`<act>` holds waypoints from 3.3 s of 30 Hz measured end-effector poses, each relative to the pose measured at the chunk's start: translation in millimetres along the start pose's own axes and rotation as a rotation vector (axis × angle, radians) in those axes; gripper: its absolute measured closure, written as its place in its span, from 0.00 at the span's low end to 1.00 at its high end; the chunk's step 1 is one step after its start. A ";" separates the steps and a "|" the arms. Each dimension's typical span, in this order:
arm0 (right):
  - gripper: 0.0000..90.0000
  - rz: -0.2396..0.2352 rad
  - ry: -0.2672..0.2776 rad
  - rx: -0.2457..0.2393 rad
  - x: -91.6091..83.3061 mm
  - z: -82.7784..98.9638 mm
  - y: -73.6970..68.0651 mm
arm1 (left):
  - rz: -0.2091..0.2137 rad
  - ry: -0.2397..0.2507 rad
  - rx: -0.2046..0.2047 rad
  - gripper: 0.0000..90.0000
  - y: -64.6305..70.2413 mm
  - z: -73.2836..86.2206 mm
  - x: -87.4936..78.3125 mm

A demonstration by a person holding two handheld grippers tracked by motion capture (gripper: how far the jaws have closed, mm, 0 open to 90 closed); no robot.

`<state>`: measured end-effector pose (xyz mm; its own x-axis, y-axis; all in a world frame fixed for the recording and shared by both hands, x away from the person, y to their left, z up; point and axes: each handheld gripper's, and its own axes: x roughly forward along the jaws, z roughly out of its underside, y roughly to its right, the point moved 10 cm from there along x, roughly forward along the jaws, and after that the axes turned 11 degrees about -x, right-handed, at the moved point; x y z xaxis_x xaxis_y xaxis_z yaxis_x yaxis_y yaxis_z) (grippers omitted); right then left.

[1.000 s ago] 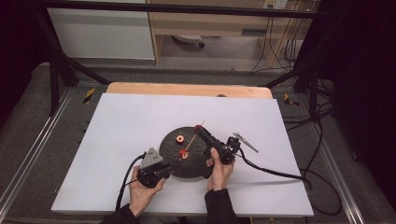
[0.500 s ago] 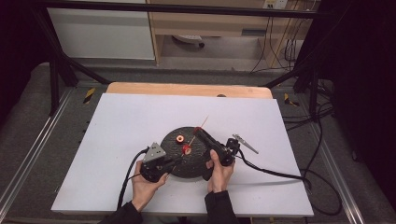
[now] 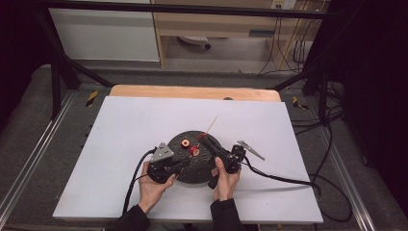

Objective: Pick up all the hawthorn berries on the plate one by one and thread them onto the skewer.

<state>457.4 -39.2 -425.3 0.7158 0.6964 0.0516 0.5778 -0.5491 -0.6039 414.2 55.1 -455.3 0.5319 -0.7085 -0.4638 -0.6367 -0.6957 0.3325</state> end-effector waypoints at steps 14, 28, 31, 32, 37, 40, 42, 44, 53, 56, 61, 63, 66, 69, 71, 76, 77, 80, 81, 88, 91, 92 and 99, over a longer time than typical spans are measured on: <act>0.71 0.003 -0.023 -0.006 -0.8 7.8 -0.1 | 0.000 0.003 -0.004 0.99 -0.3 -0.2 2.7; 0.37 0.018 -0.107 -0.142 -4.8 0.8 2.4 | -0.009 -0.012 0.012 0.99 -9.4 4.4 -13.3; 0.27 0.024 -0.153 -0.186 -5.6 2.0 5.4 | -0.016 -0.019 0.010 0.99 -14.4 7.3 -18.4; 0.24 0.028 -0.175 -0.201 -5.9 3.2 6.9 | -0.018 -0.024 0.012 0.99 -16.5 9.1 -20.7; 0.15 0.020 -0.259 -0.260 -8.2 10.2 10.6 | -0.035 -0.039 0.015 0.99 -25.9 15.2 -29.9; 0.10 0.028 -0.306 -0.287 -9.5 14.4 14.1 | -0.041 -0.044 0.016 0.99 -32.2 18.4 -38.1; 0.08 0.029 -0.334 -0.305 -10.7 16.7 15.9 | -0.049 -0.047 0.014 0.99 -37.0 20.4 -44.3; 0.08 0.034 -0.368 -0.326 -12.2 19.6 18.3 | -0.057 -0.048 0.011 0.99 -42.0 22.5 -50.9; 0.05 0.054 -0.534 -0.401 -17.2 33.7 32.6 | -0.085 -0.072 -0.001 0.99 -64.1 37.0 -75.1; 0.04 0.073 -0.594 -0.431 -17.9 38.0 37.2 | -0.096 -0.075 0.000 0.98 -70.0 40.9 -82.2; 0.02 0.078 -0.669 -0.475 -12.7 43.2 38.1 | -0.098 -0.074 -0.011 0.98 -78.5 45.7 -92.5; 0.02 0.084 -0.699 -0.493 -10.3 45.1 38.2 | -0.105 -0.077 -0.012 0.98 -81.9 48.6 -95.9; 0.01 0.091 -0.741 -0.530 -6.3 47.0 38.8 | -0.111 -0.080 -0.013 0.98 -85.9 52.1 -100.0; 0.01 0.101 -0.769 -0.550 -1.5 46.7 37.4 | -0.112 -0.082 -0.011 0.98 -88.0 54.0 -103.3; 0.02 0.091 -0.783 -0.569 1.7 46.3 35.4 | -0.115 -0.085 -0.009 0.98 -89.3 55.2 -104.5; 0.04 0.099 -0.825 -0.618 13.2 44.8 33.6 | -0.118 -0.084 -0.008 0.98 -90.9 56.0 -105.6; 0.05 0.098 -0.832 -0.628 16.0 44.9 33.0 | -0.118 -0.085 -0.008 0.98 -91.3 56.2 -106.1; 0.06 0.100 -0.867 -0.655 24.4 45.7 32.0 | -0.121 -0.080 -0.010 0.98 -92.8 55.5 -107.6; 0.07 0.107 -0.876 -0.659 27.3 45.8 31.7 | -0.121 -0.080 -0.011 0.98 -93.2 55.4 -107.9; 0.11 0.115 -0.927 -0.685 48.5 45.6 33.9 | -0.123 -0.079 -0.015 0.98 -95.1 55.4 -108.1; 0.13 0.115 -0.946 -0.690 57.1 46.4 35.7 | -0.122 -0.079 -0.019 0.98 -95.2 55.4 -107.9; 0.14 0.117 -0.955 -0.694 59.3 47.0 36.3 | -0.122 -0.080 -0.019 0.98 -95.3 55.6 -107.8; 0.22 0.124 -0.996 -0.711 74.3 52.5 40.1 | -0.123 -0.083 -0.015 0.98 -95.6 56.0 -107.3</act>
<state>513.2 14.8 -487.4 0.3493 0.4993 -0.7929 0.8355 -0.5491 0.0223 386.7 204.3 -483.3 0.5571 -0.6056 -0.5683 -0.5604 -0.7791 0.2809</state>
